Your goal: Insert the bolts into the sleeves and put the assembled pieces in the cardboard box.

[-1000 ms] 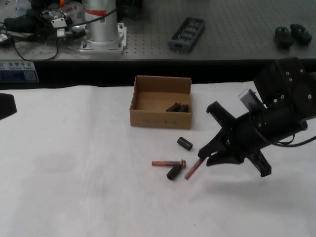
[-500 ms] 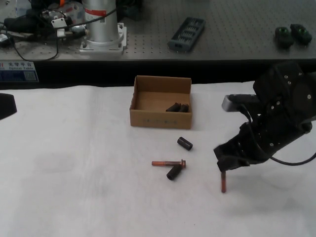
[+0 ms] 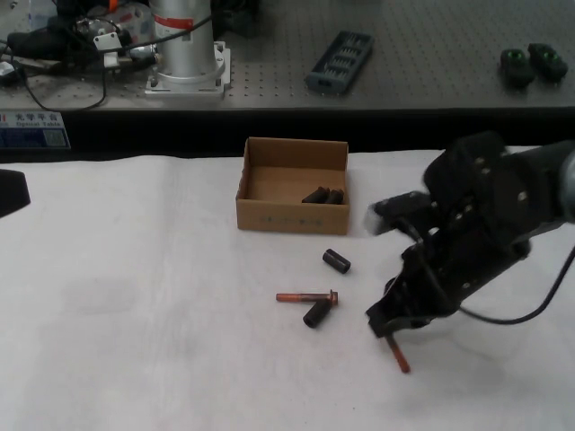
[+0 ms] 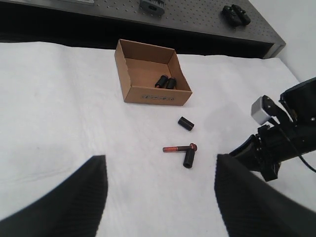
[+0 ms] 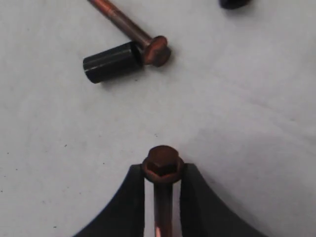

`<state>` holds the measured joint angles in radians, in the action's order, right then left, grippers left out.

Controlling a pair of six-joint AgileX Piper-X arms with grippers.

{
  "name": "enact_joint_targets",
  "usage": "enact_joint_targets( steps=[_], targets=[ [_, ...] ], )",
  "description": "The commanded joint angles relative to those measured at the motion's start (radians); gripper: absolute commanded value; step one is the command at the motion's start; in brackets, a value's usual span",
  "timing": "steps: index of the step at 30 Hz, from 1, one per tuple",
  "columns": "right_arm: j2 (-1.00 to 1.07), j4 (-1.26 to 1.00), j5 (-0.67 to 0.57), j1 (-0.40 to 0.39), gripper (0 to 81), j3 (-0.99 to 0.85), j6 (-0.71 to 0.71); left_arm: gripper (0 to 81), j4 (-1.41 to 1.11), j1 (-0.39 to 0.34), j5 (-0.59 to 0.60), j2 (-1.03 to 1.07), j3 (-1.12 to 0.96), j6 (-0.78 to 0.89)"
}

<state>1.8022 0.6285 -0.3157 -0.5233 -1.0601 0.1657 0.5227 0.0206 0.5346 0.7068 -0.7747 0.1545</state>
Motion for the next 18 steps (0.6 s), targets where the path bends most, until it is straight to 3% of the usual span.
enact_joint_targets(
  steps=[1,7,9,13,18],
  targets=[
    [0.020,0.014,0.082,-0.042,2.9,-0.004,0.007,46.5,-0.008,0.002,-0.008,-0.002,-0.002,-0.013],
    [0.020,0.011,0.125,-0.050,0.1,-0.004,-0.002,46.5,-0.008,0.002,-0.008,-0.002,-0.002,-0.013],
    [0.020,0.011,0.125,-0.050,7.6,-0.004,-0.017,46.5,-0.008,0.002,-0.008,-0.002,-0.002,-0.013],
    [0.020,0.011,0.146,-0.050,31.0,-0.004,-0.042,46.5,-0.008,0.002,-0.008,-0.002,-0.002,-0.013],
    [0.020,0.037,0.150,-0.050,33.9,-0.004,-0.060,46.5,-0.008,0.002,-0.008,-0.002,-0.002,-0.013]
  ],
)
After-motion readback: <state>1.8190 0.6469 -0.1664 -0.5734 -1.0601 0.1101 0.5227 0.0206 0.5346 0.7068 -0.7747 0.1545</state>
